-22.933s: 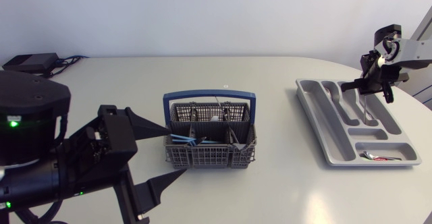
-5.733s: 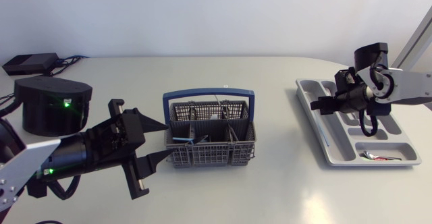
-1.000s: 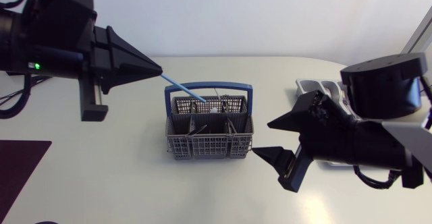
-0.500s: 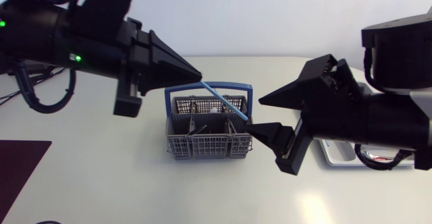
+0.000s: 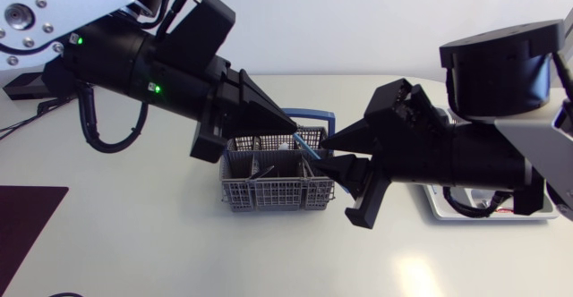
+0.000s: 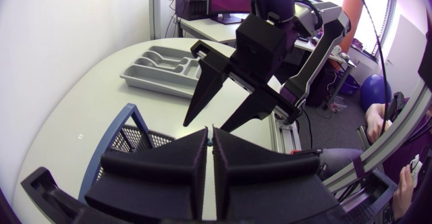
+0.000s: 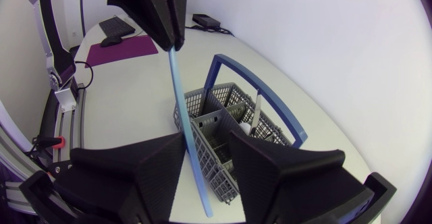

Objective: Sort the cutlery from the basket into the organizer compartments.

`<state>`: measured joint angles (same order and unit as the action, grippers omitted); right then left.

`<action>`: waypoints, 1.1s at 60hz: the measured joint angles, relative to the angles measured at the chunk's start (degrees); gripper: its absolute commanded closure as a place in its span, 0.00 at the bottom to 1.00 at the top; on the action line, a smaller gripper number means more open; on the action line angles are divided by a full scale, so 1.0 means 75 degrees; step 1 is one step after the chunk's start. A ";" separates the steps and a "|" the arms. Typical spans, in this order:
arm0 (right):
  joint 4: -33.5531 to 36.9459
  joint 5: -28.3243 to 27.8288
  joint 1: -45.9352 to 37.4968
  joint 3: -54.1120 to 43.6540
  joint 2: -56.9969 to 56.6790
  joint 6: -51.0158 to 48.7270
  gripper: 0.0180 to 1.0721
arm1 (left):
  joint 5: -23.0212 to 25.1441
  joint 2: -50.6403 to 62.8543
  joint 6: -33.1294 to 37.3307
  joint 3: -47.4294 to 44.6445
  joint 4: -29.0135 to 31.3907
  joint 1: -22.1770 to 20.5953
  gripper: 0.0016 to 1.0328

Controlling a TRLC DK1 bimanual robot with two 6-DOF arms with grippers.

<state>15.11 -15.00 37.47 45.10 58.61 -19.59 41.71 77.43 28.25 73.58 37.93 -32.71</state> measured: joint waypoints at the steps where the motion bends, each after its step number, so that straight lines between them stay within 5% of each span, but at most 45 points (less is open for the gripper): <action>1: 0.0003 -0.0006 0.0003 0.0000 0.0003 0.0000 0.80 | 0.0006 0.0000 0.0000 0.0006 0.0012 0.0003 0.97; 7: 0.0012 -0.0029 0.0099 0.0000 0.0020 0.0000 0.93 | 0.0012 0.0015 -0.0003 0.0052 0.0058 0.0009 0.97; 14: 0.0070 -0.0041 0.0149 0.0000 0.0061 0.0000 0.95 | 0.0009 0.0029 0.0000 0.0079 0.0079 0.0015 0.96; 23: 0.0198 -0.0131 0.0248 0.0000 0.0058 -0.0050 0.95 | 0.0070 0.0035 -0.0119 0.0143 0.0076 0.0070 0.65; 30: 0.0428 -0.0023 0.0201 -0.0061 -0.0050 -0.0023 0.95 | 0.0096 0.0035 -0.0303 0.0262 0.0020 0.0230 0.28; 37: 0.0664 -0.0009 0.0073 -0.0140 -0.0338 -0.0020 0.95 | 0.0003 0.0035 -0.0600 0.0443 -0.0367 0.0539 0.13; 51: 0.1055 0.0032 -0.1571 -0.0423 -0.1134 -0.0026 0.95 | -0.0930 -0.0055 -0.0688 0.0388 -0.0973 0.1454 0.12; 66: 0.0577 0.0216 -0.4121 -0.0659 -0.0192 -0.0085 0.95 | -0.3010 -0.1387 0.0437 -0.2072 -0.1743 0.1105 0.13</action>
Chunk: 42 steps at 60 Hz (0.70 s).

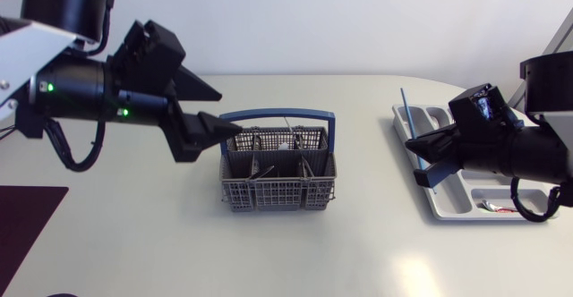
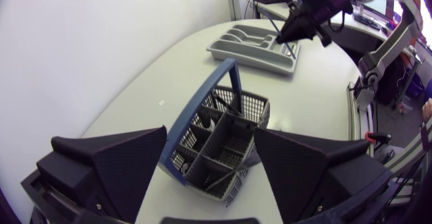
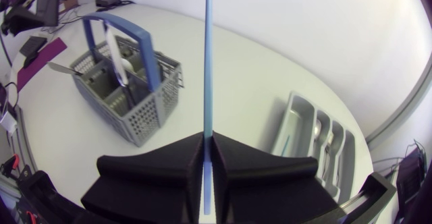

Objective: Sort the cutlery from the basket into the organizer compartments.

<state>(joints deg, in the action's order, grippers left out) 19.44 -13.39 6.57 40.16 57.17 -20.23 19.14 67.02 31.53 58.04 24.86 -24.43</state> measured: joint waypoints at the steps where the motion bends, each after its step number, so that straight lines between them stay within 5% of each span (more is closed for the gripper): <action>1: -0.0050 0.0023 -0.0108 0.0006 0.0114 0.0003 0.95 | -0.0085 -0.0076 0.0044 -0.0117 -0.0032 -0.0026 0.13; 17: -0.0574 0.0959 -0.1582 0.0962 0.2935 0.0408 0.95 | -0.1472 -0.1072 0.0606 -0.1629 -0.0804 -0.0659 0.14; 36: -0.0618 0.1862 -0.1999 0.2288 0.5418 0.0909 0.94 | -0.2661 -0.1145 0.0603 -0.2731 -0.2046 -0.1585 0.17; 42: -0.0615 0.1938 -0.2005 0.2512 0.5916 0.0994 0.84 | -0.3002 -0.1055 0.0603 -0.2868 -0.2343 -0.1830 0.18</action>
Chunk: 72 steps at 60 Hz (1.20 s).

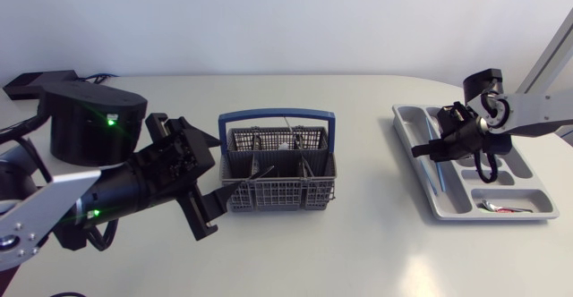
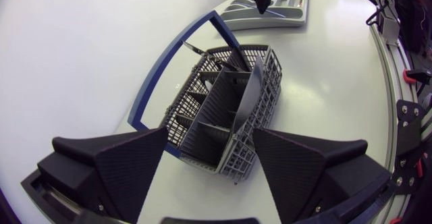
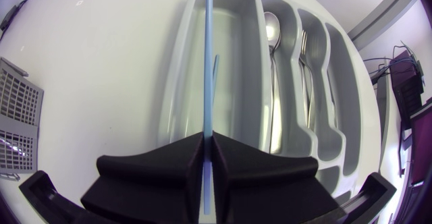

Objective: Sort the cutlery from the basket into the organizer compartments.

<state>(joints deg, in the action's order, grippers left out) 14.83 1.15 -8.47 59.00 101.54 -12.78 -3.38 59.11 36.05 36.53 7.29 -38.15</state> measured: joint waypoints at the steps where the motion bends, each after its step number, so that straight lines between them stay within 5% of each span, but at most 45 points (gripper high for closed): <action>1: 0.0000 0.0032 -0.0003 0.0032 0.0064 0.0029 0.84 | -0.0026 0.0020 -0.0006 -0.0017 -0.0050 -0.0044 0.19; 8: 0.0006 0.0085 -0.0038 0.0093 0.0332 0.0108 0.77 | -0.0210 0.0149 -0.0038 -0.0125 -0.0393 -0.0289 0.20; 25: 0.0015 0.0087 -0.0035 0.0099 0.0484 0.0108 0.29 | -0.0822 0.0603 -0.0265 -0.0603 -0.1460 -0.0702 0.26; 40: -0.0003 0.0373 0.0484 -0.0562 -0.0860 0.0143 0.22 | -0.1212 0.1303 -0.0425 -0.0629 -0.2387 -0.0947 0.40; 55: 0.0195 0.0603 0.1545 -0.1134 -0.2145 0.0455 0.17 | -0.1454 0.1915 -0.0460 -0.0799 -0.3311 -0.1081 0.66; 72: 0.0312 0.0711 0.2442 -0.1314 -0.2742 0.0627 0.17 | -0.1565 0.2043 -0.0463 -0.0973 -0.3564 -0.1020 0.78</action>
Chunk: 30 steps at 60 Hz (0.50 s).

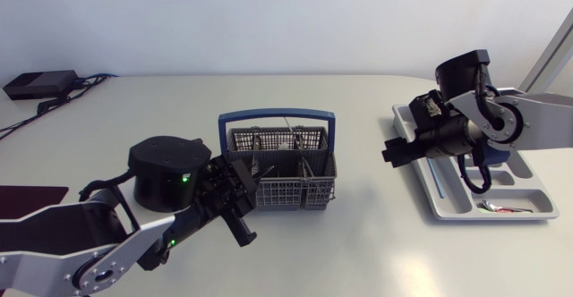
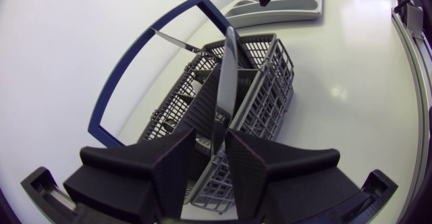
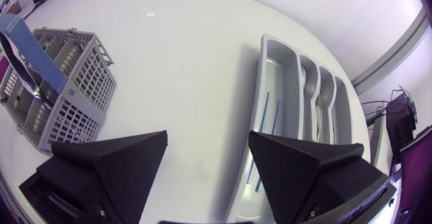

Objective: Sort the cutlery from the basket into the organizer compartments.

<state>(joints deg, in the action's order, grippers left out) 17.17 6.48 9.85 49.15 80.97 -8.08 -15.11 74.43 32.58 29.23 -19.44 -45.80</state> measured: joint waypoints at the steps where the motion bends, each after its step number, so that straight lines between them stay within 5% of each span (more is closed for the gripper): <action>1: 0.0006 0.0000 0.0020 0.0000 -0.0006 0.0000 0.17 | 0.0000 0.0000 0.0000 0.0000 -0.0017 0.0006 0.79; 30: 0.0323 0.0108 0.0842 0.0003 -0.0172 -0.0003 0.17 | 0.0000 0.0396 -0.0003 -0.0006 -0.0431 0.0108 0.97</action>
<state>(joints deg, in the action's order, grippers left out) 19.59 7.29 16.16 49.17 79.68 -8.10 -15.11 77.41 32.56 29.19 -22.68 -44.99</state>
